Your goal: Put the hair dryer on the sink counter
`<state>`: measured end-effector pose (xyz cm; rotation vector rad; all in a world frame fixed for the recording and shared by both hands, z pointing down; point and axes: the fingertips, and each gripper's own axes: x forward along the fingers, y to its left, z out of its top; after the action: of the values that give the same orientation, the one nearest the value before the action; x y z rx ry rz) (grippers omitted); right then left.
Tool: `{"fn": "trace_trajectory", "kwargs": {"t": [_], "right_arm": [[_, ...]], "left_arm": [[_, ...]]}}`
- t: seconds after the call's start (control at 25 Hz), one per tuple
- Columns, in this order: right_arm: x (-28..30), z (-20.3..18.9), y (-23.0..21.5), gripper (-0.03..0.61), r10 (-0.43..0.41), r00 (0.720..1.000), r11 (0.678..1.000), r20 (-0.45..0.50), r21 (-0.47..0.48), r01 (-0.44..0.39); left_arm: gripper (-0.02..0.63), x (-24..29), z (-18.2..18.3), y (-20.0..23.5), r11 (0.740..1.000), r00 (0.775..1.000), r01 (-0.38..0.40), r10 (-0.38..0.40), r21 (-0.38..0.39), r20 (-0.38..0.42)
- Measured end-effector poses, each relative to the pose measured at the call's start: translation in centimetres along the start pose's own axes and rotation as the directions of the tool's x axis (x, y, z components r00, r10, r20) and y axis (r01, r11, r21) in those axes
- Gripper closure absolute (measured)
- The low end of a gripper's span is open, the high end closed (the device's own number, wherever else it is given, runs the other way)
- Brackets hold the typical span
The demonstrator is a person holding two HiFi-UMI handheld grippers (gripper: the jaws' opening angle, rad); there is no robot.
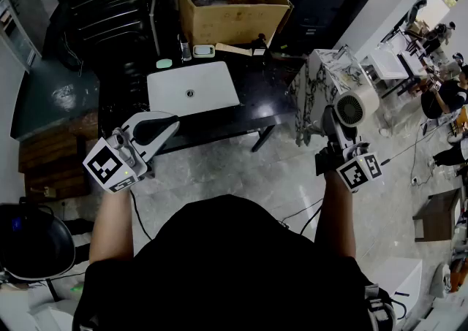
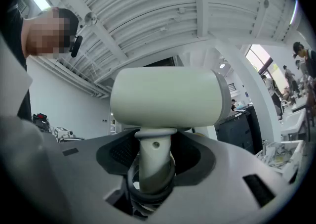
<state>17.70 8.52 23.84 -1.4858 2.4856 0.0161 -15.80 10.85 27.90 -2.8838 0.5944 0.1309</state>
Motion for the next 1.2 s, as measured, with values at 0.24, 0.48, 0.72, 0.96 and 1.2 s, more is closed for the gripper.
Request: {"fn": "trace_trajectory", "kwargs": {"t": [0.24,0.48,0.72,0.96,1.2], "right_arm": [[-0.1,-0.3,0.5,0.373,-0.007,1.000,1.000,-0.005,0.000,0.007],[0.0,-1.4,2.0,0.373,-0.018,1.000,1.000,-0.009,0.004,0.018],[0.5,-1.9,3.8,0.373,-0.036,0.998,0.991,-0.045,-0.131,0.029],[0.5,-2.2,5.5,0.374,-0.029,0.999,0.994,-0.028,-0.106,0.026],[0.1,-3.0,6.3,0.374,-0.039,0.999,0.997,-0.012,-0.060,0.038]], "left_arm": [[0.598,-0.6,-0.3,0.4,1.000,1.000,-0.008,0.008,-0.018,-0.002],[0.598,-2.6,0.3,0.4,1.000,1.000,0.006,-0.005,-0.018,0.023],[0.598,-2.9,0.1,1.5,0.997,0.998,-0.051,0.052,-0.051,0.026],[0.598,-3.3,0.5,1.5,0.996,0.997,-0.072,0.073,-0.056,0.023],[0.598,-3.8,0.3,0.9,0.998,0.999,-0.046,0.047,-0.051,0.003]]}}
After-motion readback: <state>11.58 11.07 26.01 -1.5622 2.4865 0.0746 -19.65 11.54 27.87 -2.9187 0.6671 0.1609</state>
